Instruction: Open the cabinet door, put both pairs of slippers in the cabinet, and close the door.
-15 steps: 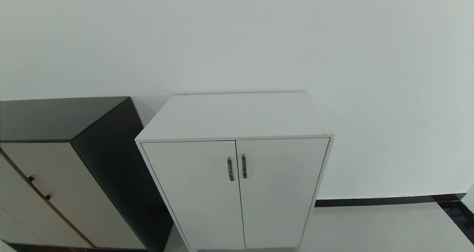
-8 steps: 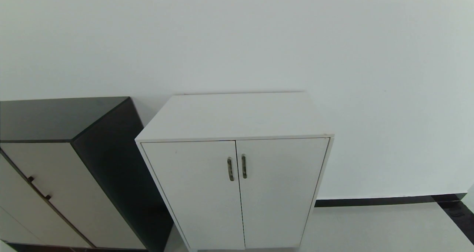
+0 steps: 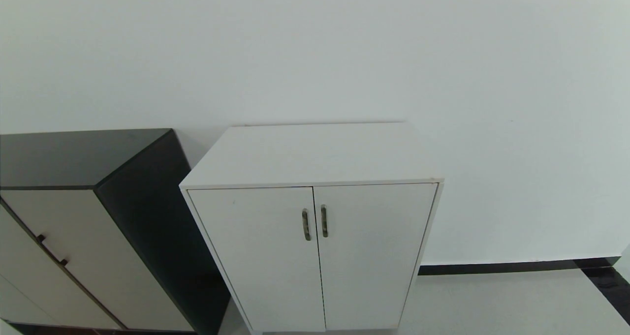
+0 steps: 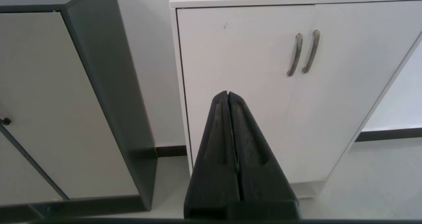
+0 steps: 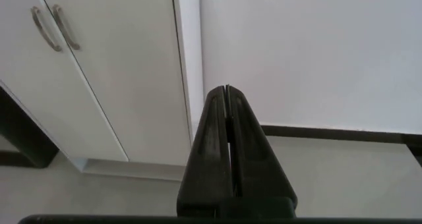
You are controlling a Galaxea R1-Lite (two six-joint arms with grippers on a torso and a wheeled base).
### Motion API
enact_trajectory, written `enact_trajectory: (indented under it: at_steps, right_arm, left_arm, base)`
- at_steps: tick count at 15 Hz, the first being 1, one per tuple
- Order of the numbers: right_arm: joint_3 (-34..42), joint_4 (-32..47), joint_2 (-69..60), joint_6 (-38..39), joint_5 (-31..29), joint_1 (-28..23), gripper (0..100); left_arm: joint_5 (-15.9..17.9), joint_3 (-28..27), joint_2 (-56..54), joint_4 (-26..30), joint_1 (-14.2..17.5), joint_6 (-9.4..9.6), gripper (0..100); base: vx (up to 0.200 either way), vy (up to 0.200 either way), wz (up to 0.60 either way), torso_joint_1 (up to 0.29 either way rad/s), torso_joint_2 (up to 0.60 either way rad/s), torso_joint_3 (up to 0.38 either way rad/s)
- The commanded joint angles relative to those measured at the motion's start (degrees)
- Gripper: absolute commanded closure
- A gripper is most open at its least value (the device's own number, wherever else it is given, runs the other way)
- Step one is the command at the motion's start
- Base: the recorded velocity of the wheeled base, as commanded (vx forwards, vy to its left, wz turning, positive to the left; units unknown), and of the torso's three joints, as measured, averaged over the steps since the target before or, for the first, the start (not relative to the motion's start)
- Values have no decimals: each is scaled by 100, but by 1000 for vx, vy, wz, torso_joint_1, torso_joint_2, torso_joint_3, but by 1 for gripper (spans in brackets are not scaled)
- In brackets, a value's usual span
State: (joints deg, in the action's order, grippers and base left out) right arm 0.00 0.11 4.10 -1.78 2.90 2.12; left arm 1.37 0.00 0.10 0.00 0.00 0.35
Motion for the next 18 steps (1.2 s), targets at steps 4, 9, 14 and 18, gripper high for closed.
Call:
enact_trajectory:
  at_steps: [4, 9, 14, 18]
  right_arm:
    - [0, -2, -392, -77, -9, -221, 100]
    - [0, -11, -401, -77, -185, -221, 100]
    - [0, -11, -401, -77, -167, -221, 100]
    - [0, -2, -401, -68, -167, -221, 100]
  left_arm:
    - [-5, 0, -1, 0, 0, 0, 100]
    - [-5, 0, -1, 0, 0, 9, 100]
    - [-5, 0, -1, 0, 9, 9, 100]
    - [-5, 0, -1, 0, 0, 9, 100]
  base:
    - [0, 0, 0, 0, 0, 0]
    - [0, 0, 0, 0, 0, 0]
    - [0, 0, 0, 0, 0, 0]
    - [0, 0, 0, 0, 0, 0]
